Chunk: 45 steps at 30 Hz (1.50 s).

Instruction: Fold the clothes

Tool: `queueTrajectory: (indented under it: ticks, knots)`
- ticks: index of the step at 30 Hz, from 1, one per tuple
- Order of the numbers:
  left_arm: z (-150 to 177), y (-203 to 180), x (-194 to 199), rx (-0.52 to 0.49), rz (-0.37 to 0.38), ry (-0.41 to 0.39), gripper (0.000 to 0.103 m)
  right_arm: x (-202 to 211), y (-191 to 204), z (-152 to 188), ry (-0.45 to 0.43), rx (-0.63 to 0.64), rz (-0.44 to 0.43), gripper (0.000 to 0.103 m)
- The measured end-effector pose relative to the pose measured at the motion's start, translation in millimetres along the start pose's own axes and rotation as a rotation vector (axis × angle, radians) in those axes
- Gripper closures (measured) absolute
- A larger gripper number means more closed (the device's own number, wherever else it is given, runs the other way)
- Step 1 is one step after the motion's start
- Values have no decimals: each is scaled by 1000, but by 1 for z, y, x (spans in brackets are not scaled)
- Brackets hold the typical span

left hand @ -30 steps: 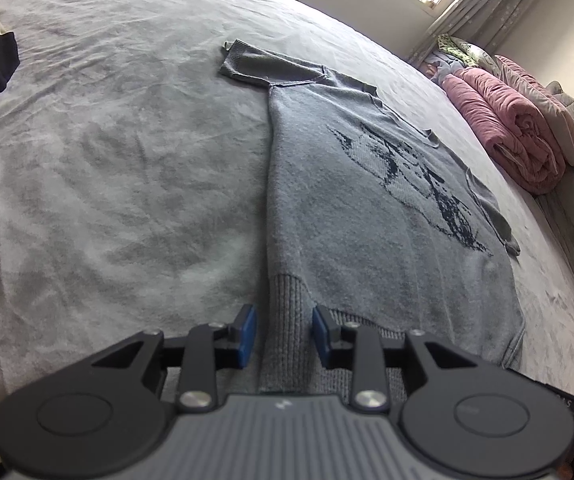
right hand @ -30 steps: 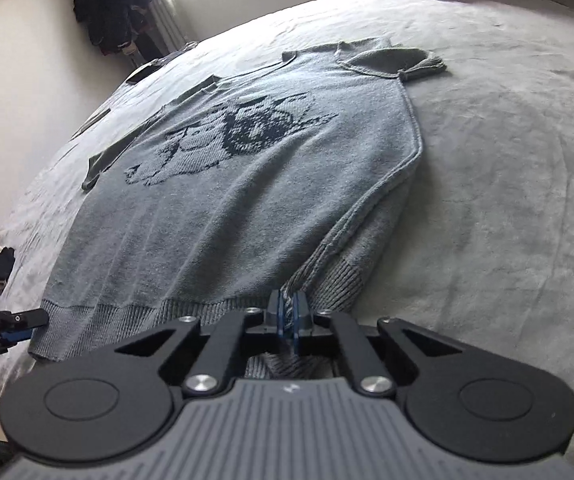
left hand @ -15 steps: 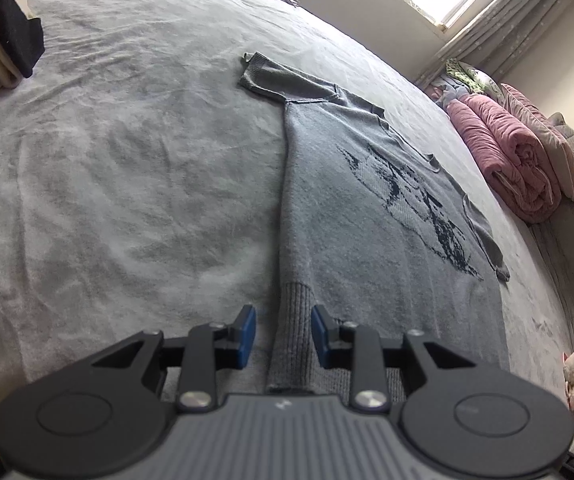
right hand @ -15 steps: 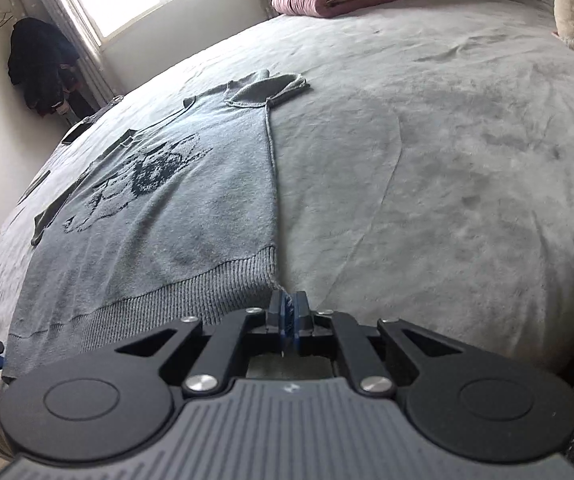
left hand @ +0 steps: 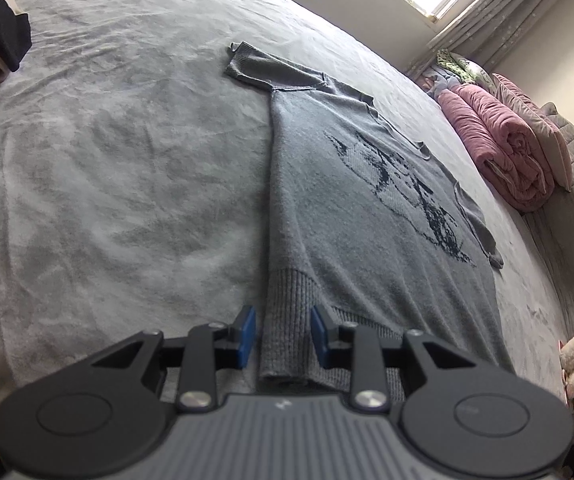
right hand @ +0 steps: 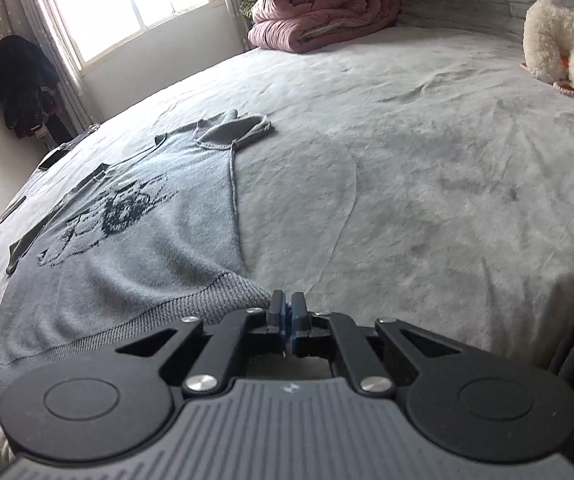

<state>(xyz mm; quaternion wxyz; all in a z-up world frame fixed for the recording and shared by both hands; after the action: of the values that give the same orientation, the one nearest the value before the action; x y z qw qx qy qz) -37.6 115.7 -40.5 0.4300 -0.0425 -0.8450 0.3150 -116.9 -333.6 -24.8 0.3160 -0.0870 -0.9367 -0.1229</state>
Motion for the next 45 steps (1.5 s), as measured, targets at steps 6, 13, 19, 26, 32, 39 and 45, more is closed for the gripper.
queueTrajectory:
  ticks: [6, 13, 19, 26, 32, 39, 45]
  knots:
    - [5, -2, -3, -18, 0, 14, 74, -1, -13, -10, -7, -27, 8, 102]
    - [15, -11, -9, -65, 1, 37, 73, 1, -33, -16, -45, 41, 153, 103]
    - [18, -17, -14, -133, -69, 12, 89, -3, 4, -3, -6, 125, -33, 95]
    - [11, -13, -4, -117, -53, -20, 95, -19, 22, 25, 123, 13, -188, 83]
    - [-4, -9, 19, -50, 0, -91, 96, -19, 27, 25, 142, -195, -354, 56]
    - [-2, -12, 28, -140, -58, -148, 96, -13, 53, 23, 87, 46, -247, 97]
    - [-1, -19, 48, -208, -81, -218, 97, 40, 61, -10, -81, 254, -164, 97]
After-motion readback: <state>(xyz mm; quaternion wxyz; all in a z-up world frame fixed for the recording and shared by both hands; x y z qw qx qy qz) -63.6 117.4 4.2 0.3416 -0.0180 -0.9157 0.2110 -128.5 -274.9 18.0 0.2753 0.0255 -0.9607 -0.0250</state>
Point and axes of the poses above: each gripper's, at about its wrist camera, not at the fingertips, and x roughly against the way its jaws point, y to its left, z to its underside, the point moved 10 cm from there along -x, roughly the way its jaws point, and after that the axes turned 10 degrees about x, right-handed, at the moved point
